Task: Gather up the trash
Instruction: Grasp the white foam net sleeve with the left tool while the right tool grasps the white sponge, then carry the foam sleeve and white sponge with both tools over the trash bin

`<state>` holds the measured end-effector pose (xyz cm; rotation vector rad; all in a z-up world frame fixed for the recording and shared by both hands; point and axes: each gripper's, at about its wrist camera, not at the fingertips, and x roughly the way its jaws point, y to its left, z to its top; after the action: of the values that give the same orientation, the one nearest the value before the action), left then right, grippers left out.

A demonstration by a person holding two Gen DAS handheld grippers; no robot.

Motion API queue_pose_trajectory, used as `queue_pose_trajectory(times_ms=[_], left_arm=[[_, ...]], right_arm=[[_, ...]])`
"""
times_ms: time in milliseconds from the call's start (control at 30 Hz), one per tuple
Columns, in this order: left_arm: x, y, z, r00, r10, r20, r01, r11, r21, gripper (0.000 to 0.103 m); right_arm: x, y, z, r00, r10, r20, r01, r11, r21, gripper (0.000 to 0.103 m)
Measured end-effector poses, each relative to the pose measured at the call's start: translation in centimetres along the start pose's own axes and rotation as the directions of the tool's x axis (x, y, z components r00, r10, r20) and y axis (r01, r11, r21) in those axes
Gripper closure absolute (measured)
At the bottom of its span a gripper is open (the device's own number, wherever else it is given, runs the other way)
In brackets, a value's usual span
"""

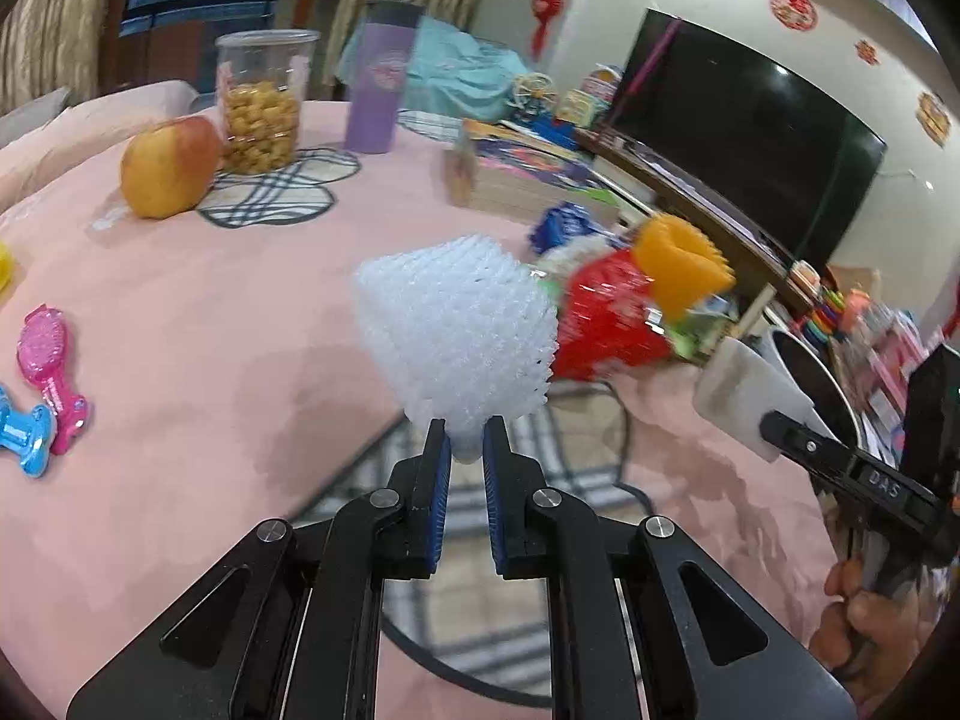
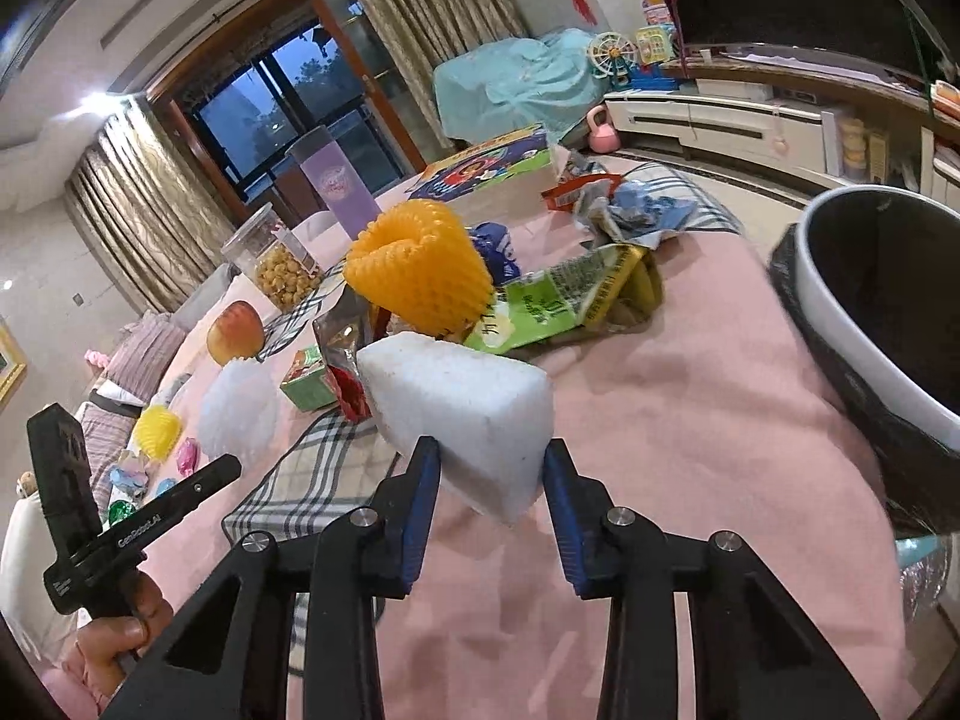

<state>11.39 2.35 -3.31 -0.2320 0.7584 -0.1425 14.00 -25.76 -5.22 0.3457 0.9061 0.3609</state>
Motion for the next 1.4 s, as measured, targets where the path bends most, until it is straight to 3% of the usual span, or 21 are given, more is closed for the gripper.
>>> queue_pose_trajectory(times_ms=[467,867,1400], left_arm=[[0.6,-7.8,-1.1,0.992,-0.113,-0.055,0.119,0.985,0.128,0.093],[1.8,-14.7,-1.5,0.976,-0.195,-0.098,0.213,0.948,0.235,0.093],[3.4,-21.7,-0.7,0.959,-0.253,-0.130,0.282,0.901,0.330,0.093]], right_arm=[[-4.4,-4.2,-0.7,0.996,-0.072,0.054,0.068,0.995,0.067,0.067],[-8.2,-8.2,-0.7,0.982,-0.152,0.110,0.137,0.981,0.135,0.067],[-11.1,-12.0,0.2,0.963,-0.217,0.157,0.186,0.964,0.190,0.067]])
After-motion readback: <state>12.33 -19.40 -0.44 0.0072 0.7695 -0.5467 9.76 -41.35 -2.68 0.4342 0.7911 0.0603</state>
